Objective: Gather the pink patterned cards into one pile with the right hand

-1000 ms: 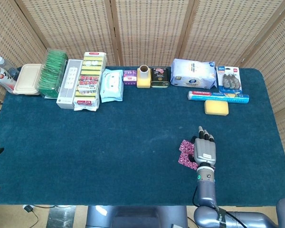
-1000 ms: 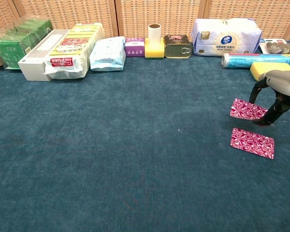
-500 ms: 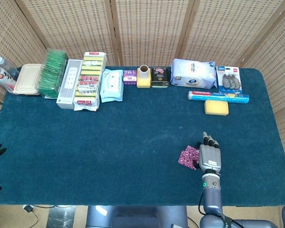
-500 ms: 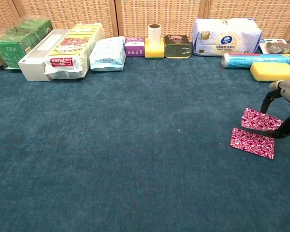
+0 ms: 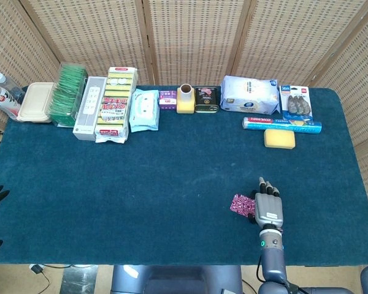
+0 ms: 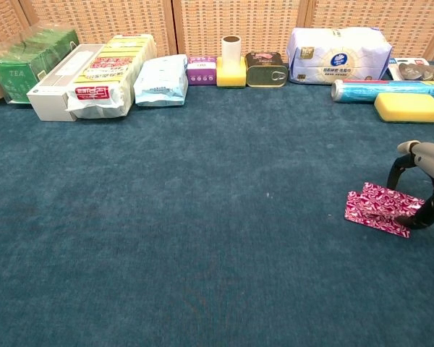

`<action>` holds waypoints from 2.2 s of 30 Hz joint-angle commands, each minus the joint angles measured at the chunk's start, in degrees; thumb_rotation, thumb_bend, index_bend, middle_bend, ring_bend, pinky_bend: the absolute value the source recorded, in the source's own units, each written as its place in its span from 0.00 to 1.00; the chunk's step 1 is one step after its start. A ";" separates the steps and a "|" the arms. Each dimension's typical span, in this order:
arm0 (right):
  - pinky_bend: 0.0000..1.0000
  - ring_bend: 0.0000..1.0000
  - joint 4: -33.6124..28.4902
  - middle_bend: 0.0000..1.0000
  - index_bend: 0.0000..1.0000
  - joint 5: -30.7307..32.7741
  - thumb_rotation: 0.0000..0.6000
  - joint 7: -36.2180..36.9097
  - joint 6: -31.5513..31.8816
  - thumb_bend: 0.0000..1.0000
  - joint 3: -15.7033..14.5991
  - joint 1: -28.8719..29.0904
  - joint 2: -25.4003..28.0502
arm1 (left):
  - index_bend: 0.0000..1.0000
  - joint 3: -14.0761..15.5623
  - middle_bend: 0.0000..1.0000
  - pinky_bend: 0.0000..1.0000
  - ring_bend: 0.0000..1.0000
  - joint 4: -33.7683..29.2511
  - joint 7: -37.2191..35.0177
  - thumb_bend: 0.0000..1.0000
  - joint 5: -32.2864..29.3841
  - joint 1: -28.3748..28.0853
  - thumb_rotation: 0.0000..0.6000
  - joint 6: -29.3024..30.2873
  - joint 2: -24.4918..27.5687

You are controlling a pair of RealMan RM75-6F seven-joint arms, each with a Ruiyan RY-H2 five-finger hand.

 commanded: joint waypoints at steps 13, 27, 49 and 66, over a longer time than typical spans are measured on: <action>0.09 0.00 1.11 0.02 0.37 0.50 1.00 -1.80 -1.28 0.36 0.72 0.28 -1.75 | 0.00 0.03 0.00 0.04 0.00 -0.02 -0.03 0.08 -0.08 -0.09 1.00 -0.23 0.06; 0.09 0.00 1.30 0.02 0.37 0.64 1.00 -1.99 -1.89 0.36 1.27 -0.03 -1.27 | 0.00 0.10 0.00 0.04 0.00 0.06 -0.17 0.08 0.12 0.06 1.00 0.10 0.05; 0.09 0.00 1.32 0.02 0.33 1.63 1.00 -2.80 -2.94 0.36 1.60 0.18 -0.97 | 0.00 0.16 0.00 0.04 0.00 0.17 -0.36 0.07 0.33 0.16 1.00 0.35 0.07; 0.09 0.00 0.62 0.01 0.28 0.84 0.99 -1.73 -3.13 0.36 1.36 -0.16 -0.62 | 0.00 0.17 0.00 0.04 0.00 0.05 -0.01 0.08 0.39 0.15 1.00 0.32 -0.03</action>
